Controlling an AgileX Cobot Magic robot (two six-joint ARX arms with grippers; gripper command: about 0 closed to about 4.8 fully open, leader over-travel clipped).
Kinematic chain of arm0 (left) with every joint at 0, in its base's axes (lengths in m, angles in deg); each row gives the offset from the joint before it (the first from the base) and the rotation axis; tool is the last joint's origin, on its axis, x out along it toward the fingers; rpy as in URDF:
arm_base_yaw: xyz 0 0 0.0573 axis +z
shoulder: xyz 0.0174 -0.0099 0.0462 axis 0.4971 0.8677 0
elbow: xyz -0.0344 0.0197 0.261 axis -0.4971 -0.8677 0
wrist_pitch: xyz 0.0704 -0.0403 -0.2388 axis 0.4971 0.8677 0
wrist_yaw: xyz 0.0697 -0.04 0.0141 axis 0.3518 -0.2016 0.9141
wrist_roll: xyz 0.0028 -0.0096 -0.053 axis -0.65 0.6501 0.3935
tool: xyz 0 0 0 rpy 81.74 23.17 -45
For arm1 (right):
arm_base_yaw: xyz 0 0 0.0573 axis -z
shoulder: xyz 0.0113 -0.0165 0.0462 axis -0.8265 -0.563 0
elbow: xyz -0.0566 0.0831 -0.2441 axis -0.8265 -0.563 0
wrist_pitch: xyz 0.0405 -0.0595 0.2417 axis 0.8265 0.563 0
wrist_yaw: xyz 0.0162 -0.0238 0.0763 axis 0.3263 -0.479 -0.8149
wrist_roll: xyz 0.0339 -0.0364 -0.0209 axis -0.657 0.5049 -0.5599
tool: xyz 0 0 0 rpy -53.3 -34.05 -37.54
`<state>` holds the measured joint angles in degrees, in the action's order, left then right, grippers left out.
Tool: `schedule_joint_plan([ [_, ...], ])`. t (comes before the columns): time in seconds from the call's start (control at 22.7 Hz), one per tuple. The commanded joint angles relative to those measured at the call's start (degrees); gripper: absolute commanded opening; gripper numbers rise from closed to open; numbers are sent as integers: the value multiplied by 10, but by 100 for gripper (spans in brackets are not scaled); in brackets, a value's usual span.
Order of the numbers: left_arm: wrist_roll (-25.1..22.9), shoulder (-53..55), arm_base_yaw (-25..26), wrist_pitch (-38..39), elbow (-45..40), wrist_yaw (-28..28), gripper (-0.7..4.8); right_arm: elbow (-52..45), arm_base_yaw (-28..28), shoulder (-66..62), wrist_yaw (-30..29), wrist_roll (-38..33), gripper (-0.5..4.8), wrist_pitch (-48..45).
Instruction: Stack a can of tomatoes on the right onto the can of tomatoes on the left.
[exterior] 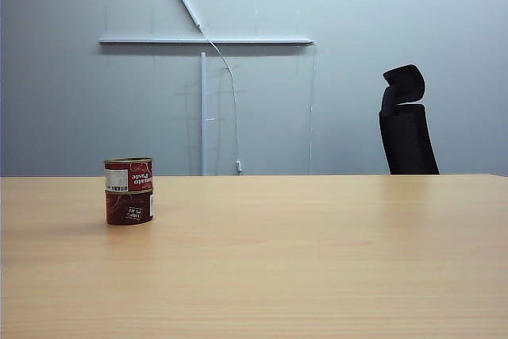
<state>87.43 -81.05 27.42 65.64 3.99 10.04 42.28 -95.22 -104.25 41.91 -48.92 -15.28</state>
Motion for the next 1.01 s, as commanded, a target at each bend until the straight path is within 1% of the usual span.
schedule_joint_plan([
  [0.04,0,0,-1,-3,2,-2,-4,-2,8,12,1,1,-8,-10],
  [0.18,0,0,-1,-3,2,-2,-4,-29,47,45,-2,2,-8,-25],
  [0.26,0,0,-1,-3,2,-2,-4,-62,79,59,-10,2,-8,-64],
  [0.48,0,0,-1,-4,2,-2,-4,-170,175,99,-102,2,-8,-191],
  [0.57,0,0,-1,-3,2,-2,-4,-205,204,120,-128,2,-8,-213],
  [0.7,0,0,-1,-3,2,-2,-4,-250,244,163,-151,2,-8,-230],
  [1.01,0,0,-1,-3,2,-2,-4,-313,302,270,-153,2,-8,-227],
])
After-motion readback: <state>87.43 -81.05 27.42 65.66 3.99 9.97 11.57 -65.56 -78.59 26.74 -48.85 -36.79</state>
